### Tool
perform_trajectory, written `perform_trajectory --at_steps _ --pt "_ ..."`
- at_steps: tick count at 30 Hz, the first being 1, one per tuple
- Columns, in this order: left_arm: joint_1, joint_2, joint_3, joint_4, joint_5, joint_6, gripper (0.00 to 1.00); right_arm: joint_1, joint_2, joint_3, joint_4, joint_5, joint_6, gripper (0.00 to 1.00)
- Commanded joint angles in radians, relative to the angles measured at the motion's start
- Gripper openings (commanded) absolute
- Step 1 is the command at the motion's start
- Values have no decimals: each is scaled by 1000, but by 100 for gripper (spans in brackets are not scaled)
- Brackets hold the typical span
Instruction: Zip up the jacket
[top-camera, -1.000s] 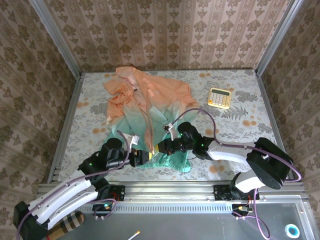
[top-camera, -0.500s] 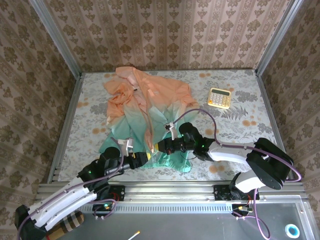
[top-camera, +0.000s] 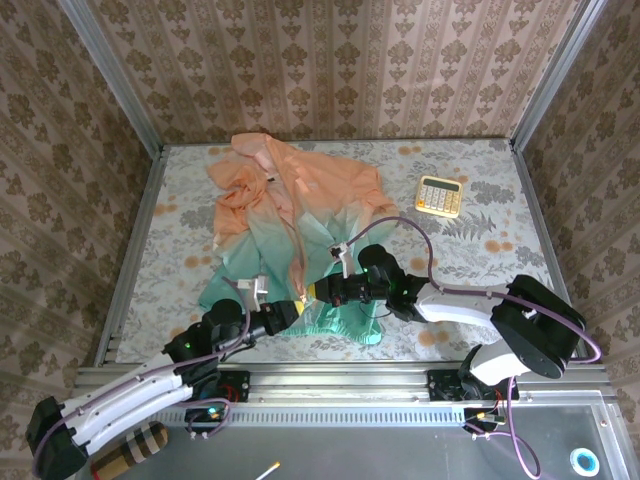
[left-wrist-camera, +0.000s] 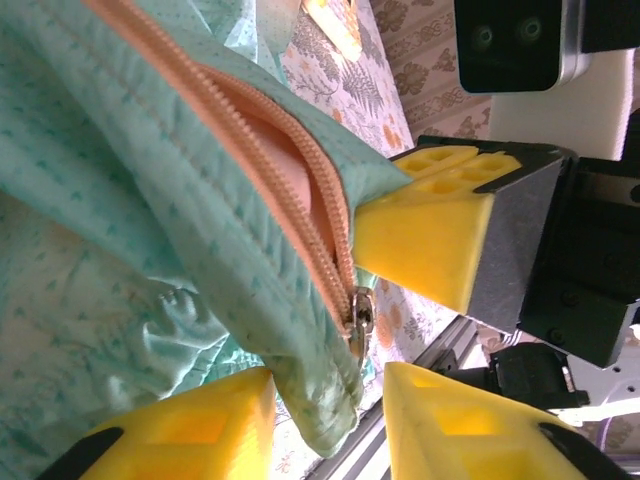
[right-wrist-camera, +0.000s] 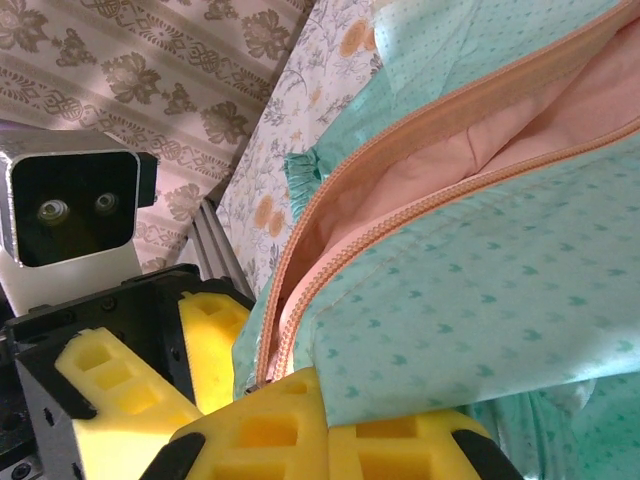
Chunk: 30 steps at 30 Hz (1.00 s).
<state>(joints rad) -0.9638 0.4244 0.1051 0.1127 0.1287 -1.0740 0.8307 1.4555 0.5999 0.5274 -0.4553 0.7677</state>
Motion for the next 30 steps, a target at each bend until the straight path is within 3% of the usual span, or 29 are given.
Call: perform_trajectory --at_steps 1,3,4,19,30 --pt "-8 4 -17 54 -12 -4 20 -2 11 8 42 15 15 0" --pt "-8 1 -17 48 -11 -4 1 -2 8 8 40 16 16 0" --pt "-8 -1 -14 41 -9 -2 0 -1 7 10 39 17 17 0" --pt "-9 27 63 -214 120 42 0 -3 -11 6 -10 35 10 0" --pt "-25 147 124 -279 188 99 0 -4 3 16 -50 38 4 0"
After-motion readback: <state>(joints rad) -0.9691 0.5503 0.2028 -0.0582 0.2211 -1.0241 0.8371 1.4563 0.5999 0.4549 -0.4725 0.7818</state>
